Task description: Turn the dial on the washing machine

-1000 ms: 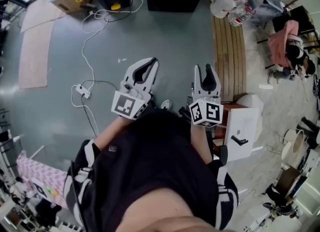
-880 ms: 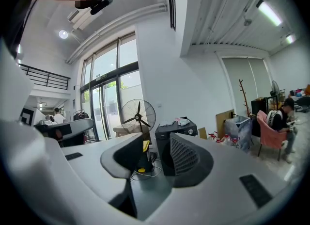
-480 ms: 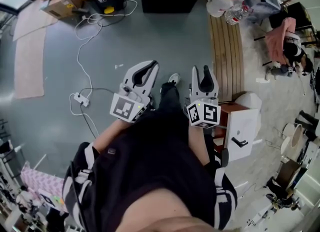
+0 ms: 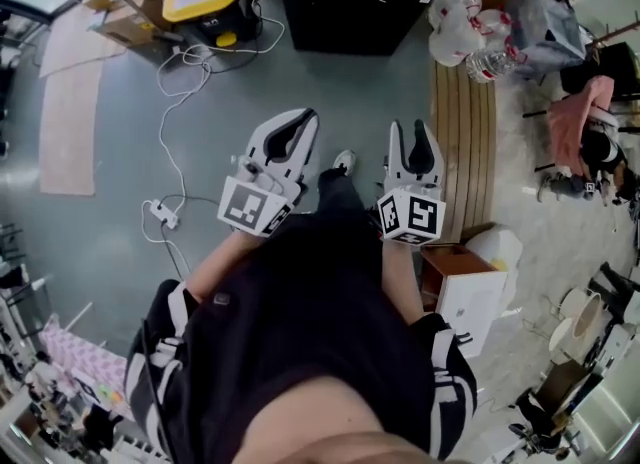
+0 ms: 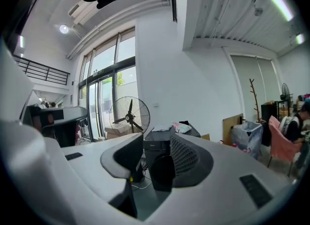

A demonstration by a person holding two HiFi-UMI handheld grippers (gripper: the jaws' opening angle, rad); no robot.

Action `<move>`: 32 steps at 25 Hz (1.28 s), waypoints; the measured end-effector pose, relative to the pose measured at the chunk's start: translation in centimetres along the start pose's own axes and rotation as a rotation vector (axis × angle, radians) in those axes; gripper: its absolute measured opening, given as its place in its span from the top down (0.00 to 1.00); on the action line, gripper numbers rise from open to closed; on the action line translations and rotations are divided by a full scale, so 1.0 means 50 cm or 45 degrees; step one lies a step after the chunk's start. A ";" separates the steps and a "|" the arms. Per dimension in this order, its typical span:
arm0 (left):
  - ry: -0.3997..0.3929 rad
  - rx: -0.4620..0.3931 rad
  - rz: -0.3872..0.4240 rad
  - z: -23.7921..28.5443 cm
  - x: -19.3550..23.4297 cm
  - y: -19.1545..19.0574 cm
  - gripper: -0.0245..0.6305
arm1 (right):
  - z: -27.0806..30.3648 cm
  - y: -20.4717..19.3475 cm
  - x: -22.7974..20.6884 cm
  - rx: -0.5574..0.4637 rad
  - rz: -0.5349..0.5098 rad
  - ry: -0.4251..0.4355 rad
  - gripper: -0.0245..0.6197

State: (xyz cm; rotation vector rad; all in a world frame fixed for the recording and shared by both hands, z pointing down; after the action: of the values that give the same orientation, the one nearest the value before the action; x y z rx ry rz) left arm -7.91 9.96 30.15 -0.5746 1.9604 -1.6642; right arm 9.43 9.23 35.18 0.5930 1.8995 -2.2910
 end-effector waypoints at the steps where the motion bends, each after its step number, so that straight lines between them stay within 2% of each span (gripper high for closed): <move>1: 0.015 -0.001 0.009 0.043 0.013 0.003 0.91 | 0.039 0.015 -0.025 0.008 -0.005 0.009 0.68; 8: 0.073 -0.006 0.054 0.305 0.080 0.000 0.91 | 0.300 0.111 -0.185 0.039 -0.046 0.056 0.68; 15: 0.036 0.036 0.025 0.460 0.137 -0.073 0.91 | 0.511 0.106 -0.283 0.072 -0.082 0.051 0.68; 20: -0.032 0.058 0.015 0.597 0.199 -0.158 0.91 | 0.703 0.059 -0.373 0.098 -0.111 0.044 0.63; 25: -0.077 0.097 -0.020 0.728 0.259 -0.235 0.91 | 0.886 -0.007 -0.492 0.172 -0.098 -0.028 0.58; 32: -0.089 0.137 -0.058 0.842 0.335 -0.377 0.91 | 1.111 -0.189 -0.649 0.303 -0.161 -0.123 0.49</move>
State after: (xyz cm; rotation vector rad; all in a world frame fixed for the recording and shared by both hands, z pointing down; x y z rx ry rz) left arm 4.97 -35.95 41.71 -0.6323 1.8088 -1.7419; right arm 23.51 -47.56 63.50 0.3863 1.6802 -2.5963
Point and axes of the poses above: the fingertips, and each gripper's own axes: z forward along the fingers, x to its left, y out of its top, the point moved 1 cm from there along -z, backward along the fingers, and after that the axes turned 15 degrees about z, right-handed, at the moved point
